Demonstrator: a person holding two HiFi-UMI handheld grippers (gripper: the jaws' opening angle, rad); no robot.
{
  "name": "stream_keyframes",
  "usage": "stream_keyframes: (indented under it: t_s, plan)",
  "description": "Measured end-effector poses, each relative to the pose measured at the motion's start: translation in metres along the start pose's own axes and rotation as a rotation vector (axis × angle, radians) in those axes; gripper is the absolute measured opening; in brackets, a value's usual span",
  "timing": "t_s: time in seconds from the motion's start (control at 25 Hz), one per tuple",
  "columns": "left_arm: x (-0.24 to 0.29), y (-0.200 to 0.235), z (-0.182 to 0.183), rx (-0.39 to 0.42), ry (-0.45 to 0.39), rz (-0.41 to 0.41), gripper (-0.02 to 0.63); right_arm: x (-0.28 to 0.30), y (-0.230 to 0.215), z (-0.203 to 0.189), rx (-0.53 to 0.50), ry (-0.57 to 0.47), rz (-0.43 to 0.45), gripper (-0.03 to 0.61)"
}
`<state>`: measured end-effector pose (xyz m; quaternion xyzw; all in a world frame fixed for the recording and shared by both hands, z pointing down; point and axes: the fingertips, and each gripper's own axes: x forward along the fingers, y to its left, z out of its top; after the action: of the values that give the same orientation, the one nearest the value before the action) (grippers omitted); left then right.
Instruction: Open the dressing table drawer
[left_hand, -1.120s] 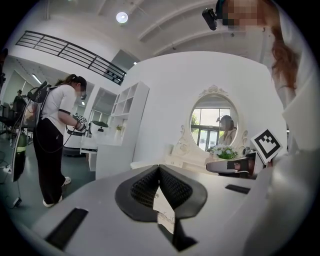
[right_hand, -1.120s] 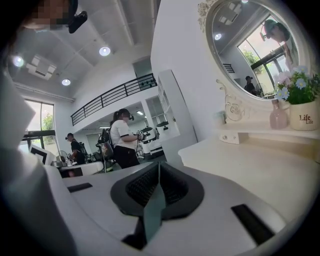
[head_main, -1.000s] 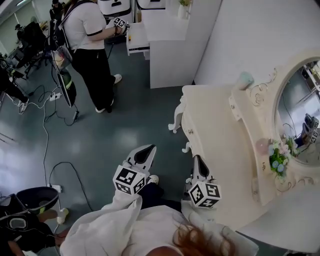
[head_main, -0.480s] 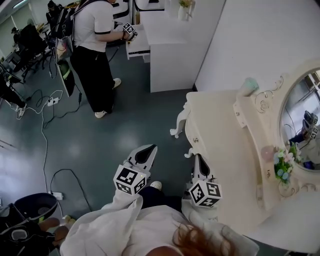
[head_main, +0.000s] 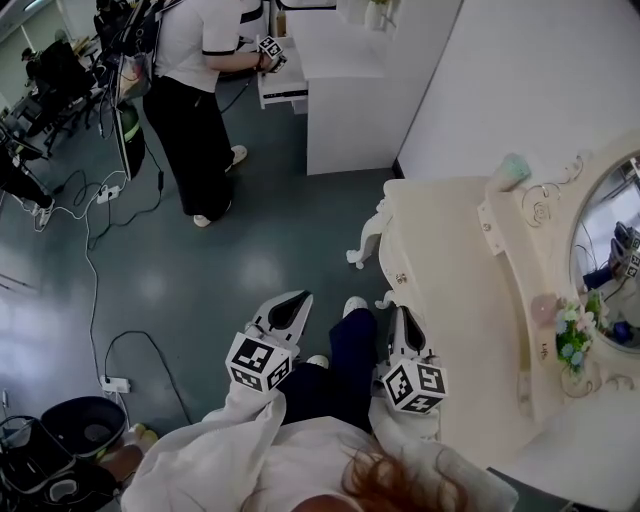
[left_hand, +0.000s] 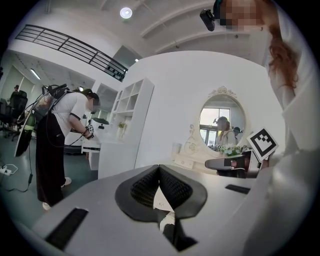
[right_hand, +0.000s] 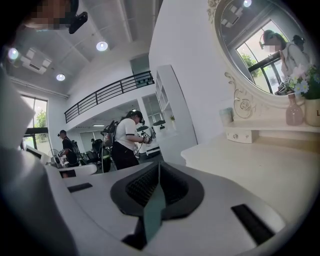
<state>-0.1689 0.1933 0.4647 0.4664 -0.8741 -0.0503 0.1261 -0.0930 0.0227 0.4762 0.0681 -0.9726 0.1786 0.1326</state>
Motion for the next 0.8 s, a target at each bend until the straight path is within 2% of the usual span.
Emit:
stream_keyframes:
  t_s: [0.16, 0.36, 0.8]
  plan:
    - [0.01, 0.001, -0.007, -0.012, 0.018, -0.008, 0.017, -0.001, -0.008, -0.004, 0.011, 0.011, -0.02, 0.037]
    - [0.039, -0.011, -0.009, 0.008, 0.038, -0.063, 0.017, 0.006, -0.037, 0.003, 0.028, 0.0, -0.073, 0.035]
    - [0.142, -0.027, -0.002, 0.045, 0.109, -0.211, 0.017, 0.031, -0.124, 0.025, 0.128, -0.037, -0.251, 0.036]
